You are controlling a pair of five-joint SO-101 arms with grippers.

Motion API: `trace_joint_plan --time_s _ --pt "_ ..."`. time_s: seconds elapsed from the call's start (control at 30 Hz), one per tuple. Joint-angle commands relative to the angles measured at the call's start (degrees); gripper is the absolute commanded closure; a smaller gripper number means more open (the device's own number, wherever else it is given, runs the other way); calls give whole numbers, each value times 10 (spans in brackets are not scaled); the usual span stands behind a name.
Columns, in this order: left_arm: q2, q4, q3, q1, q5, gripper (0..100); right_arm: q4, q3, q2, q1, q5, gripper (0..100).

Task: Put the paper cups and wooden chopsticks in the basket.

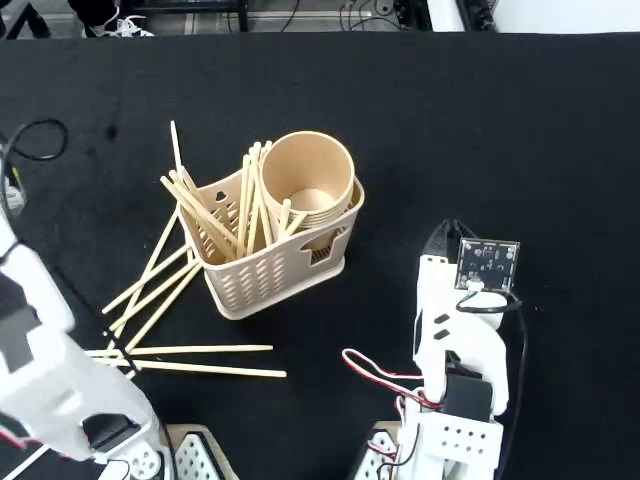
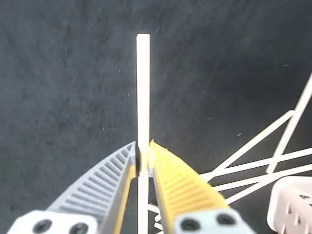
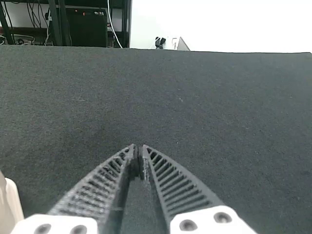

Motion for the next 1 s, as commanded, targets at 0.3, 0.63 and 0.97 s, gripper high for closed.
trace_joint_plan --time_s 0.3,0.63,0.97 --pt "-571 -411 606 171 -5 971 -4 -5 -26 2 5 985" --pt "-937 -719 810 340 -4 971 -4 -6 -26 3 5 985" --pt "-1116 -718 790 452 131 971 -4 -6 -26 4 5 985"
